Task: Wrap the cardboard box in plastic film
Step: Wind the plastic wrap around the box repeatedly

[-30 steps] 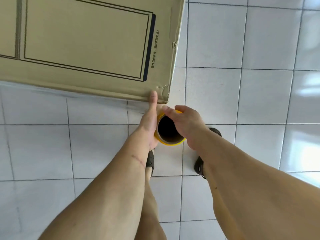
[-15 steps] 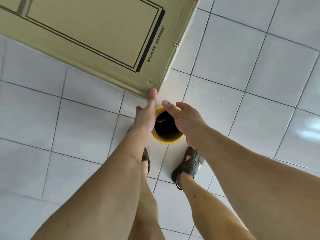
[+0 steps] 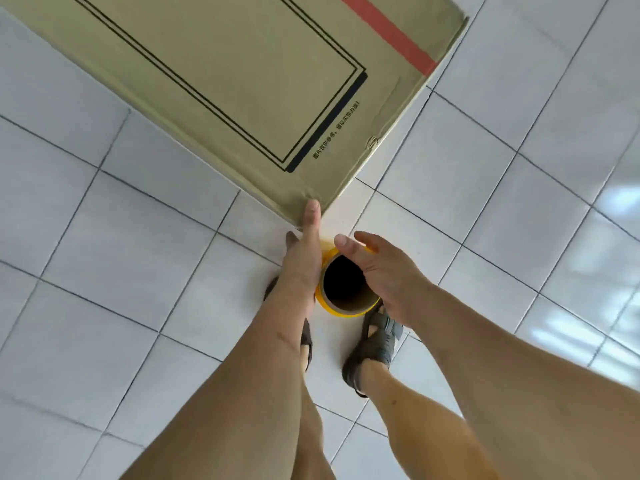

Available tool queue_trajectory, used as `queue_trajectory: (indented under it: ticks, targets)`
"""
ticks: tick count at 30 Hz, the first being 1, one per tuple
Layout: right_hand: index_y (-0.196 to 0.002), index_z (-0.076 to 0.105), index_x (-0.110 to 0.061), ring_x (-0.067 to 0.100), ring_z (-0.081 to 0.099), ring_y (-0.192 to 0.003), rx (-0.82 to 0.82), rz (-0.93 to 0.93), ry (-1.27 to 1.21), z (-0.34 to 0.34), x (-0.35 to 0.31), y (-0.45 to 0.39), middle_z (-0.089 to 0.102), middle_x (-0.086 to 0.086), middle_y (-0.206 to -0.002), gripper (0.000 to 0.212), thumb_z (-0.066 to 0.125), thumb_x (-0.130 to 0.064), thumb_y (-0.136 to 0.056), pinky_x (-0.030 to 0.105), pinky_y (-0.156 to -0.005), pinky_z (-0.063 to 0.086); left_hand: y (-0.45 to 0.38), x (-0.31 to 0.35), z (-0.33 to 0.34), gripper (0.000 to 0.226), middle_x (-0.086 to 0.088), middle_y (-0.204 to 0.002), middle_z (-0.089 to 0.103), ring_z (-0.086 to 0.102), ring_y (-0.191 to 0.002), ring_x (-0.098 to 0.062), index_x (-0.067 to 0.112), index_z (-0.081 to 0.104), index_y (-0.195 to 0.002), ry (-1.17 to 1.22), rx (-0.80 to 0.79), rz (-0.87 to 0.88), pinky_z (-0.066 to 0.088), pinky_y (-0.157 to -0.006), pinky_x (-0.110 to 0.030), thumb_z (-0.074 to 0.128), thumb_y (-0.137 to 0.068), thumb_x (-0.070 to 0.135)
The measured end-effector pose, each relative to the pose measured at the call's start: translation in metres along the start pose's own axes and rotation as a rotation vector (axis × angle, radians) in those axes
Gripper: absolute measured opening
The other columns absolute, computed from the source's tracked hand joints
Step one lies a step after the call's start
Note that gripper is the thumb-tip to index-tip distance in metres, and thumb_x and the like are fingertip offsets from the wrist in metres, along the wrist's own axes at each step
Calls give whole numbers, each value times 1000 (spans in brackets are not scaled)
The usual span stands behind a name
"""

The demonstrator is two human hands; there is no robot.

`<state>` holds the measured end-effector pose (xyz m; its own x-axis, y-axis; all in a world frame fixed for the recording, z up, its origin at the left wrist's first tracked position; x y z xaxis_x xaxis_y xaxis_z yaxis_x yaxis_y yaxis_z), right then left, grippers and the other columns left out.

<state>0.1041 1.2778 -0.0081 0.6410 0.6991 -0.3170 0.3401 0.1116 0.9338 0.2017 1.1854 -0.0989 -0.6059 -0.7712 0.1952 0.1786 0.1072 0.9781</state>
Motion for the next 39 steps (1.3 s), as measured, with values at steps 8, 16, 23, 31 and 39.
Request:
queue_trajectory:
  ticks: [8, 16, 23, 31, 39]
  targets:
    - [-137, 54, -34, 15, 59, -109, 24, -119, 381, -20, -38, -7, 60, -7, -125, 76, 79, -59, -71, 29, -92, 48, 3, -15, 37, 135, -20, -143, 71, 73, -125, -44, 35, 51, -158, 313, -140, -21, 54, -111, -67, 65, -48, 112]
    - [-135, 55, -33, 15, 56, -115, -95, -244, 623, -29, -76, -25, 57, -8, -130, 74, 75, -64, -71, 31, -98, 46, 2, -1, 56, 151, -11, -145, 72, 72, -129, -36, 34, 46, -163, 669, 73, 116, 51, -118, -60, 70, -35, 111]
    - [-126, 62, -32, 15, 59, -104, -154, -315, 759, -27, -100, -38, 63, -7, -116, 64, 72, -66, -73, 32, -93, 50, 18, 13, 60, 166, -10, -156, 63, 65, -138, -37, 41, 34, -168, 850, 197, 189, 47, -122, -59, 61, -22, 116]
    - [-112, 64, -23, 20, 58, -105, -158, -344, 845, -19, -113, -38, 65, -5, -105, 63, 60, -73, -74, 32, -87, 43, 46, 43, 28, 73, -1, -176, 38, 42, -159, -26, 32, 22, -174, 601, 508, 465, 32, -133, -46, 50, -112, 57]
    - [-113, 60, -30, 16, 51, -107, -181, -337, 783, -12, -126, -46, 60, -11, -107, 53, 63, -67, -76, 28, -92, 34, -14, 20, 52, 145, 4, -165, 55, 49, -155, -25, 40, 46, -164, 940, 265, 334, 33, -132, -55, 39, -45, 122]
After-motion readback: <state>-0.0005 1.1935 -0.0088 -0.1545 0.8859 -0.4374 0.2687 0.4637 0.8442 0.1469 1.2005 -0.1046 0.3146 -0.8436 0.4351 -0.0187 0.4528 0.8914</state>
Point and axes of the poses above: each hand's wrist, its own y-axis away from the middle knuckle, its own z-axis out of the palm, x = y × z, the point moved 10 cm from there along -y, towards the middle knuckle
